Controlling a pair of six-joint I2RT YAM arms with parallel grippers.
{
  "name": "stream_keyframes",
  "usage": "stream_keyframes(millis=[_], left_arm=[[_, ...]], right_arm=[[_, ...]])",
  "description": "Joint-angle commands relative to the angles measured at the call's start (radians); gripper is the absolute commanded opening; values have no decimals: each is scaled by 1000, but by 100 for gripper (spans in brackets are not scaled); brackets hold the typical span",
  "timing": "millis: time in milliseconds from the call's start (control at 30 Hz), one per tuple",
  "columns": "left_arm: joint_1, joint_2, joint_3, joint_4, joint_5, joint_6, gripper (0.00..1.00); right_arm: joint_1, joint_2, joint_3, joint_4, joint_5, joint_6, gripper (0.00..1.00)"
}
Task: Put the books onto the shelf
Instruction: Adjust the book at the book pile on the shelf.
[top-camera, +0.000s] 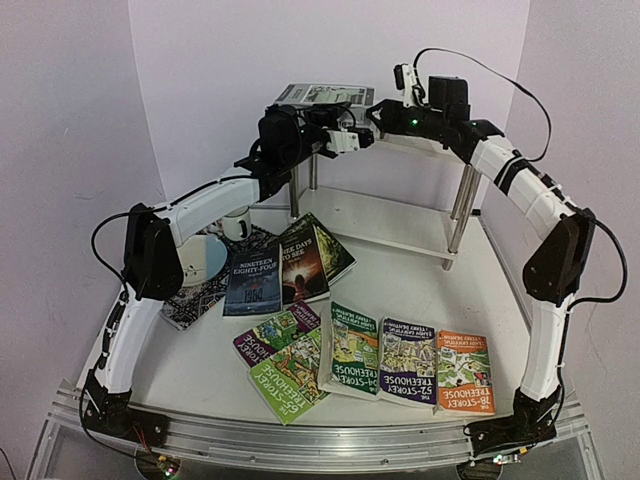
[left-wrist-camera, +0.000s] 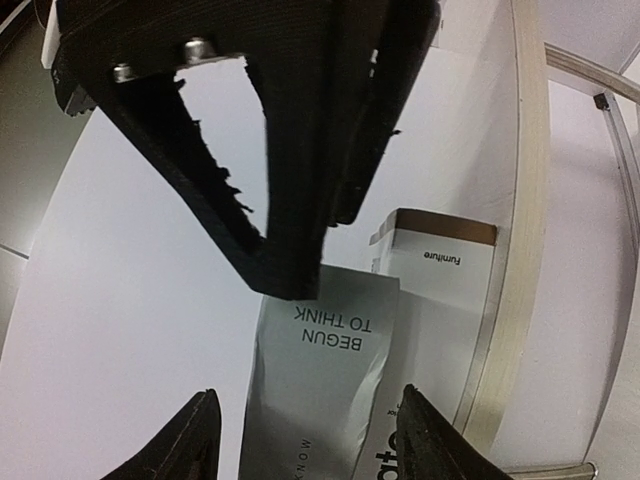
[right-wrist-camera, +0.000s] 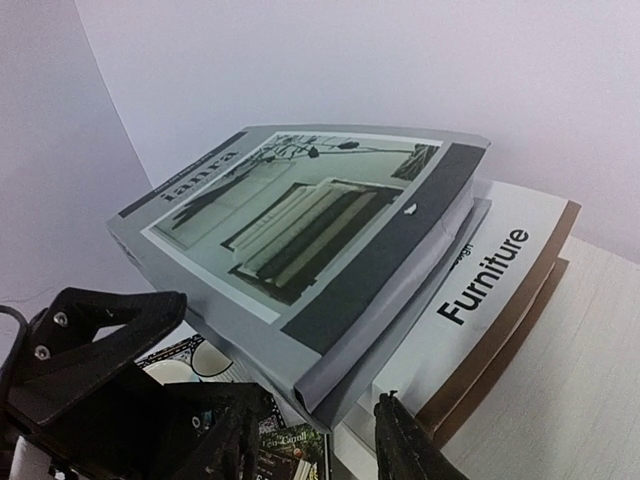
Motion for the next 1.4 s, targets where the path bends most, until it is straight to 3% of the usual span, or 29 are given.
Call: stream_keyframes(millis=[0,267,433,667,1100,1367], left_arm=[[8,-21,8,45,9,-7,61],[10,-29,-8,47,9,-15,61],[6,-57,-59,48,11,-20,70],[0,-89,-85,51,-11,-33,88],[-1,-77,-24,59,-7,-21,91],[-19,-133,-95,61,-24,-30,94]], right_arm=[[7,24,73,57,-7,-25,41],[16,49,105,57,-23,-35,44],[16,36,92,57,-14,-38,68],[16,5,51,67,-11,-33,87],[16,-14,38,68,-1,-26,89],[17,-56,12,68,-12,-16,98]])
